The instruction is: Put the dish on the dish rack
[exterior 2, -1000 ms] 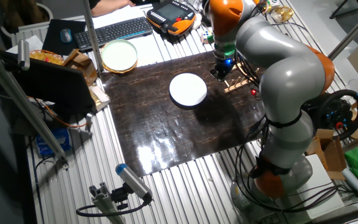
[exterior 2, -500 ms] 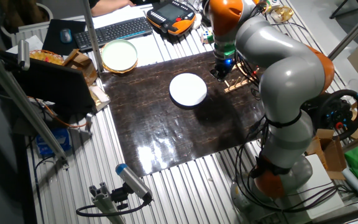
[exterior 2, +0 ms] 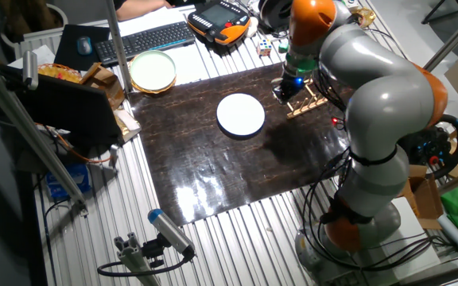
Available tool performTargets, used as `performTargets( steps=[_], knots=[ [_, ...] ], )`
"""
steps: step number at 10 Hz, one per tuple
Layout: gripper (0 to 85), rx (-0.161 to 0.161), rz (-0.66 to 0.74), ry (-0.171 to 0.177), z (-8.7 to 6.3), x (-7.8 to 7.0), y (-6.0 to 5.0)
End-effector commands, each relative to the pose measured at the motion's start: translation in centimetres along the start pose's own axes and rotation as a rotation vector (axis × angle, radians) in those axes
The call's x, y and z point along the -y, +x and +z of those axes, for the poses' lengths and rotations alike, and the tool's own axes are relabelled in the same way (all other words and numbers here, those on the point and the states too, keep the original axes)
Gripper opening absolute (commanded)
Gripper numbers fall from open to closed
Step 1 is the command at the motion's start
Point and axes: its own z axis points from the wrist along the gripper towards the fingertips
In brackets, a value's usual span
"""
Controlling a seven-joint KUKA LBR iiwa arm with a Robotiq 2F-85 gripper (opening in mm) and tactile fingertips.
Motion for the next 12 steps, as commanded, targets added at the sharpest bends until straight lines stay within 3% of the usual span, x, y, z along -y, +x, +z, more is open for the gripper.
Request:
performTargets(
  steps=[1,2,3,5,6,8,9,11,12],
  knots=[
    [2.0,-0.003,0.025,0.008,0.0,0.0,0.0],
    [2.0,-0.038,0.053,-0.02,0.0,0.0,0.0],
    [2.0,-0.052,0.061,-0.009,0.0,0.0,0.0],
    [2.0,-0.028,0.113,0.043,0.0,0.0,0.0],
    [2.0,0.04,0.152,0.079,0.0,0.0,0.0],
    [2.0,0.0,0.142,0.054,0.0,0.0,0.0],
    [3.0,0.004,0.159,0.049,0.0,0.0,0.0],
    [19.7,-0.001,0.188,0.06,0.2,-0.2,-0.5],
    [26.3,-0.007,0.192,0.077,0.6,-0.3,-1.6]
  ],
)
